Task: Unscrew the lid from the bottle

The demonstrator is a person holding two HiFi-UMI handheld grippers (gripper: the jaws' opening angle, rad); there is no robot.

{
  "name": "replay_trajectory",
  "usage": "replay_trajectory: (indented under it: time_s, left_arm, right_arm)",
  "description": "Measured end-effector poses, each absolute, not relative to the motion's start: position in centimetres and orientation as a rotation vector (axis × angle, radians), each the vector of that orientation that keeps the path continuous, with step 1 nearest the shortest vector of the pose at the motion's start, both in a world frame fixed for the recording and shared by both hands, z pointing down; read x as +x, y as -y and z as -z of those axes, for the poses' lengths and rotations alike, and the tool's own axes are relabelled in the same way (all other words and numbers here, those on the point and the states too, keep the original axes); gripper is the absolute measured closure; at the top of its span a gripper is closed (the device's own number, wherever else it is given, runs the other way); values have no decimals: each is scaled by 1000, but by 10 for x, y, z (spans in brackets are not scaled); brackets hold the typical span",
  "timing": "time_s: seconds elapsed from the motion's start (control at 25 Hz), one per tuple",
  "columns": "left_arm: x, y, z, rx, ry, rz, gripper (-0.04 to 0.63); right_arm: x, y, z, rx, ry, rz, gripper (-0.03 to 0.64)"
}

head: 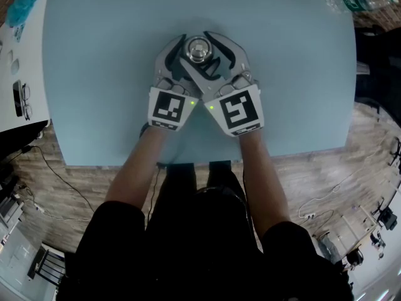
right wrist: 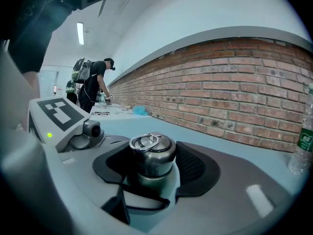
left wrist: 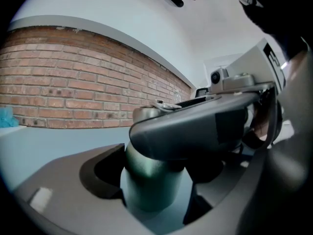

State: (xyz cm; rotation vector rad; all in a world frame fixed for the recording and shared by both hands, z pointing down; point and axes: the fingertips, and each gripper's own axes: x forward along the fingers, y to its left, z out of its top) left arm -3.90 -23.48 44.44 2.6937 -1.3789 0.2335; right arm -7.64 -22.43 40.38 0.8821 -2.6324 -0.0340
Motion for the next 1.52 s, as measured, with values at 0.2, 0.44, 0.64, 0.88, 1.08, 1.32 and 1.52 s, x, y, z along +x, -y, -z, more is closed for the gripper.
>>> replay_trajectory:
  time_s: [0.2,0.44,0.64,0.88,1.08,1.32,1.52]
  left_arm:
    - [-39,234,-444,2725,1327,-243,236]
    - [-39,232,-444,2775,1234,-245,236]
    - [-38,231,-445,2815,1154,-252,235]
    - [-35,231,-445,2860,1054,-259,233]
    - [-34,230,-445,2891,966,-254,230]
    - [-33,229,-445,2918,899,-256,230]
    - [-33,229,-445,2922,885,-261,229]
  right_arm:
    - [-78,223,-403,817,2662,49,350]
    - [-80,221,-403,724,2690,63,350]
    - [-82,220,-403,649,2708,80,350]
    - [-80,218,-404,557,2717,100,350]
    - [-80,217,-404,477,2739,110,351]
    - [-80,214,-405,372,2735,134,350]
    - [-79,214,-406,360,2739,140,350]
